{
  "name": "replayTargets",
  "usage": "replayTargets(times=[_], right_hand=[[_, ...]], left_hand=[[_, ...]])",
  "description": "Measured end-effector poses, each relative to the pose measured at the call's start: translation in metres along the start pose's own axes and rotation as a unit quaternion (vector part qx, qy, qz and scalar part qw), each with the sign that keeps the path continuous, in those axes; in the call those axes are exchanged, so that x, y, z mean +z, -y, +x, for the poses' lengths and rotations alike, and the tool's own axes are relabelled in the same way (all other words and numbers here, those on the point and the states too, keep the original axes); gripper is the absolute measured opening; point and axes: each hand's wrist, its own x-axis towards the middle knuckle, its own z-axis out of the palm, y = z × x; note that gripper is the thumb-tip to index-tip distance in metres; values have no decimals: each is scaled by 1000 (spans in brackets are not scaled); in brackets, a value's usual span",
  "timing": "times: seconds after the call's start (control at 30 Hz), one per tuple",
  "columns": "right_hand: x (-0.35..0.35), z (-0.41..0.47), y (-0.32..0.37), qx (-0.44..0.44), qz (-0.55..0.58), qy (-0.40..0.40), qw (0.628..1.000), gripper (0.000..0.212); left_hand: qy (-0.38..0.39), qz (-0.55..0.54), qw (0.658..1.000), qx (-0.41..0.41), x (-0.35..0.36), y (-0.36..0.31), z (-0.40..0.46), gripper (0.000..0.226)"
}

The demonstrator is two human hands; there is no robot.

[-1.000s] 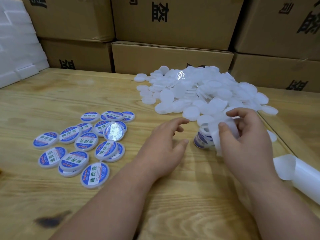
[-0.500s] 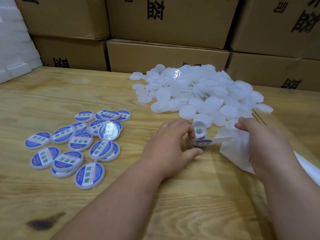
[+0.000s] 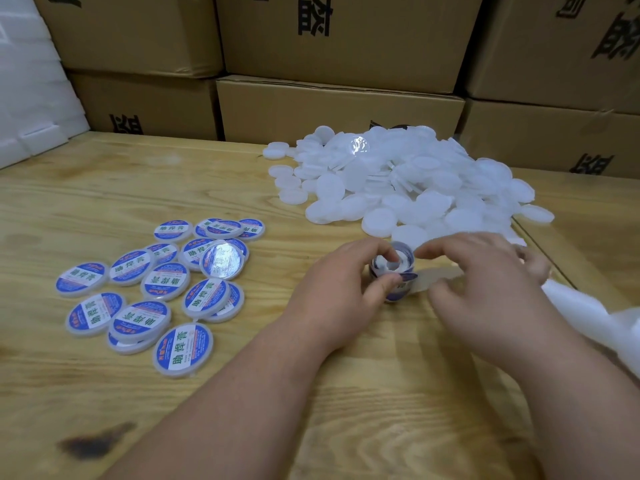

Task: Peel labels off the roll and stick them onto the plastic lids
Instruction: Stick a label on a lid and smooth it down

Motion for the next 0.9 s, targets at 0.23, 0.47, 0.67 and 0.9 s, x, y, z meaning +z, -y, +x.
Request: replayTargets(times=[0.23, 0.47, 0.67, 0.9], right_hand=[[11, 1, -8, 39, 93, 22, 995, 11], [17, 1, -11, 30, 163, 31, 986, 18], [21, 0, -12, 17, 193, 35, 981, 16], [24, -1, -14, 18, 219, 37, 975, 17]], left_hand=[[-64, -20, 998, -16, 6, 4, 8, 38], [-31, -31, 999, -11, 3, 7, 5, 7], [-60, -26, 998, -16, 3, 10, 8, 11], [-118, 151, 980, -61, 5, 31, 50, 30]])
